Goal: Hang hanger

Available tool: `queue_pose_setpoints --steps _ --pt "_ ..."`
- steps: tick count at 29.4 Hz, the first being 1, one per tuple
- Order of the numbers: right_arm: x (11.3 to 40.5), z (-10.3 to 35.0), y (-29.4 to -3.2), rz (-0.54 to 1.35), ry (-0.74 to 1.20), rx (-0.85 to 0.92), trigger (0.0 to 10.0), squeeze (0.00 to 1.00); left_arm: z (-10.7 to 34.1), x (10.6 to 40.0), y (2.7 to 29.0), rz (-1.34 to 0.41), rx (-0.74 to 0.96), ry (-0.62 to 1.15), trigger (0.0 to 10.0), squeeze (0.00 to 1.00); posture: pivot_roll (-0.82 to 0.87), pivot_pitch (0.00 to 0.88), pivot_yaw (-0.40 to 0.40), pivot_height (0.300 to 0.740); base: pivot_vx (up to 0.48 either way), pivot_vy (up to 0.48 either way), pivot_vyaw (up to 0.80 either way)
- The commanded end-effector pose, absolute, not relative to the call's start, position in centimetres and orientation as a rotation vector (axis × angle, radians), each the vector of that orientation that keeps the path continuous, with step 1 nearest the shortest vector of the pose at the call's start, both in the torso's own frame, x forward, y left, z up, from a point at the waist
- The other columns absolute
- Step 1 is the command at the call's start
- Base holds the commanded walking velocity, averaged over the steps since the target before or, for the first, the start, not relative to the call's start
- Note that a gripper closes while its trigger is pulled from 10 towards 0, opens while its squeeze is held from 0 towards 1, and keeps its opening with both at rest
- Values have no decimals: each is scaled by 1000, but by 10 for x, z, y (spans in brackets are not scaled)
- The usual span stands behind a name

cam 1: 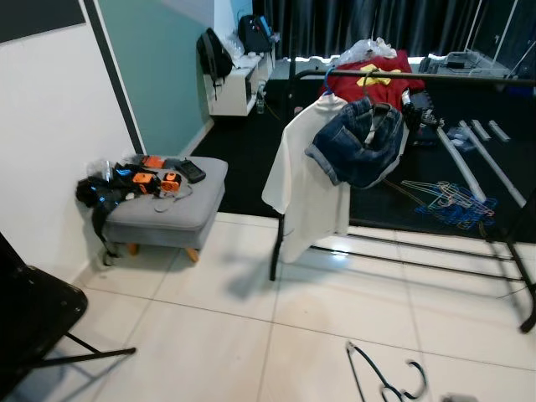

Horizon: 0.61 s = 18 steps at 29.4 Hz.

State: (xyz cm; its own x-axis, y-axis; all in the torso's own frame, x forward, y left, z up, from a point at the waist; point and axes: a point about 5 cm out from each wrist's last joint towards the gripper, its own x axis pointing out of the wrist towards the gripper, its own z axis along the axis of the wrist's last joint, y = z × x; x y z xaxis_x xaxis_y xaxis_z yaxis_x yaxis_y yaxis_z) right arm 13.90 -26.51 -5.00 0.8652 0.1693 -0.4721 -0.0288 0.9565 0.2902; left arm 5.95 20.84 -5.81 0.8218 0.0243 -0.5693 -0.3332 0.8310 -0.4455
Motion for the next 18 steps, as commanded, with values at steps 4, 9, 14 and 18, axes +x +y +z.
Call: queue_pose_setpoints --steps 4,9,14,18 --pt "160 -43 -252 121 496 274 10000 0 -30 73 212 -15 -450 400 10000 0 -38 0 -46 740 0 0 0" --pt "193 -30 -244 116 465 248 10000 0 -37 97 212 30 -453 394 10000 0 -20 0 -23 740 0 0 0" --pt "206 -23 -242 98 458 235 10000 0 -42 113 212 43 -455 405 10000 0 -52 0 -17 740 0 0 0" --pt "207 -22 -241 102 461 232 10000 0 -44 116 212 43 -454 409 10000 0 -53 0 -17 740 0 0 0"
